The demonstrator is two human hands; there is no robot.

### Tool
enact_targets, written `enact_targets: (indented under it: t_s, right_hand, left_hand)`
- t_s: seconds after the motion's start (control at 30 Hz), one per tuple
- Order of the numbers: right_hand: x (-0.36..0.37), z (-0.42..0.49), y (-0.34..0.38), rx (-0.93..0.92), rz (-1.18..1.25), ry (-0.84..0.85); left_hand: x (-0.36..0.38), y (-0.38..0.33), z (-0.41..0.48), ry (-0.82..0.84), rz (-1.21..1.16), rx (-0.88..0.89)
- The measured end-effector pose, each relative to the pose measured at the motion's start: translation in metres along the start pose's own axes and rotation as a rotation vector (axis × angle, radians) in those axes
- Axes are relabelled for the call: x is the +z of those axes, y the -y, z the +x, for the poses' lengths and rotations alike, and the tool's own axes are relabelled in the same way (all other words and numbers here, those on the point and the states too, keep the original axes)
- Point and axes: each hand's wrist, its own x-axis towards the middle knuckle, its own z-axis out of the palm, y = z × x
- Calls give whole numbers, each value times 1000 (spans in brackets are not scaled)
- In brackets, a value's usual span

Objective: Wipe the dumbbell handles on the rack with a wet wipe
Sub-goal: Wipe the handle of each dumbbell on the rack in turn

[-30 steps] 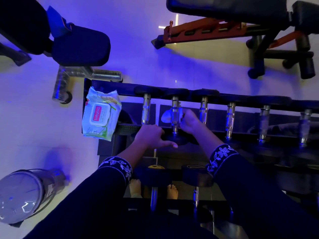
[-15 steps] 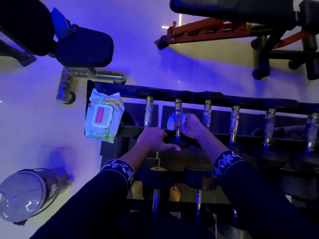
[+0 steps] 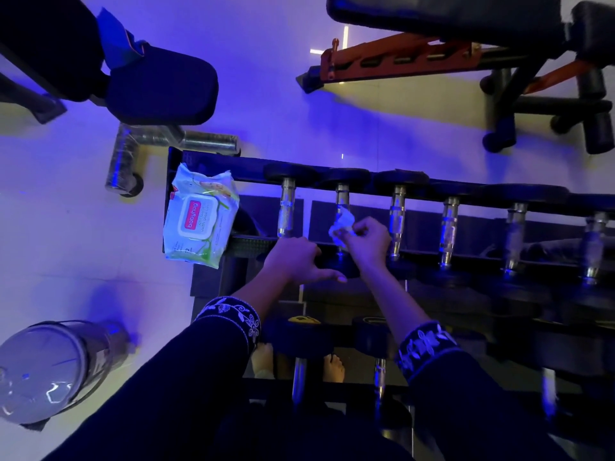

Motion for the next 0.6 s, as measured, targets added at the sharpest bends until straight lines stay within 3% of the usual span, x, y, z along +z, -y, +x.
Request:
enact_targets:
  t_s: [0.17,0.4,0.6]
  right_hand:
    - [11,38,45,-45,55,-162]
    - [6,-1,-1,-106,-92,-71]
    - [7,36,27,93,169,-39]
  left_hand:
    - [-1,0,-1,16,-3,-14]
    - [6,4,3,-1,-18,5]
    - [3,1,0,-2,-23,-14]
